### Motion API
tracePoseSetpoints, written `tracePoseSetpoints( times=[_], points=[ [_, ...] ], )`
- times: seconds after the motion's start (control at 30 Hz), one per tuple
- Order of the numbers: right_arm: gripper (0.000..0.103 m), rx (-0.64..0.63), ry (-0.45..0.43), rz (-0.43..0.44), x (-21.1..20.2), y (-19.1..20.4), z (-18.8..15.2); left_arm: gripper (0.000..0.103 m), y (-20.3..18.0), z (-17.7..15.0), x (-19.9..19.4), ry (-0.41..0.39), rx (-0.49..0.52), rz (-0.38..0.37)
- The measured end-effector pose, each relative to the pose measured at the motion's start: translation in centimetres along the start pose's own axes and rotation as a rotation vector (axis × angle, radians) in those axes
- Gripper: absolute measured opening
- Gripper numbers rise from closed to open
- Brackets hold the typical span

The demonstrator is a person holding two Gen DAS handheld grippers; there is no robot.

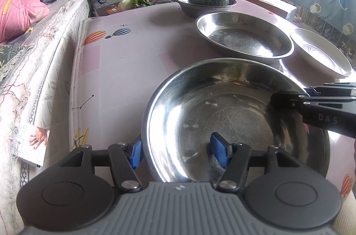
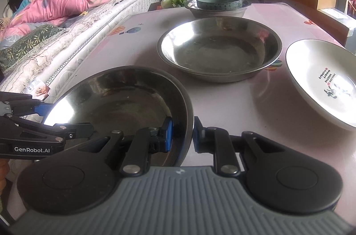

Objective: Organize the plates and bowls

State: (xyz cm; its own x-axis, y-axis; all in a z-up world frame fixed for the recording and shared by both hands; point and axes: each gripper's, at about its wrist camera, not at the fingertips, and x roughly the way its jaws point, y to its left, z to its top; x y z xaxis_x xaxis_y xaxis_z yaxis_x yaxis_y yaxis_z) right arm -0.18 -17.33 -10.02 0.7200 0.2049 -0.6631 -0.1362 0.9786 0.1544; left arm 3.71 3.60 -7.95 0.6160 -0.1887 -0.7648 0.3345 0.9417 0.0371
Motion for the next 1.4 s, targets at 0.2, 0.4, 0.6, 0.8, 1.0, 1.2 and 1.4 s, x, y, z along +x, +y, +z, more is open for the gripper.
tracePoseSetpoints(
  times=[0.2, 0.4, 0.6, 0.8, 1.0, 1.2, 1.4],
  points=[
    [0.019, 0.003, 0.002, -0.010, 0.0, 0.2, 0.0, 0.062, -0.1, 0.0, -0.1, 0.000, -0.007, 0.009],
    [0.019, 0.014, 0.006, -0.011, -0.2, 0.3, 0.1, 0.062, 0.0, -0.1, -0.4, 0.005, -0.019, 0.010],
    [0.019, 0.016, 0.002, -0.008, -0.4, 0.4, 0.3, 0.061, 0.0, -0.2, -0.7, 0.005, -0.029, 0.015],
    [0.019, 0.019, -0.002, -0.006, -0.8, 0.4, 0.3, 0.061, -0.1, -0.3, -1.3, 0.000, -0.030, 0.018],
    [0.019, 0.024, -0.007, -0.003, -1.2, 0.4, 0.3, 0.061, -0.2, -0.4, -1.5, 0.000, -0.031, 0.021],
    [0.019, 0.027, -0.012, -0.002, -1.6, 0.4, 0.2, 0.061, -0.3, -0.4, -1.6, 0.000, -0.031, 0.021],
    [0.019, 0.034, -0.018, -0.002, -1.9, 0.3, 0.2, 0.061, -0.5, -0.4, -2.1, -0.006, -0.029, 0.023]
  ],
)
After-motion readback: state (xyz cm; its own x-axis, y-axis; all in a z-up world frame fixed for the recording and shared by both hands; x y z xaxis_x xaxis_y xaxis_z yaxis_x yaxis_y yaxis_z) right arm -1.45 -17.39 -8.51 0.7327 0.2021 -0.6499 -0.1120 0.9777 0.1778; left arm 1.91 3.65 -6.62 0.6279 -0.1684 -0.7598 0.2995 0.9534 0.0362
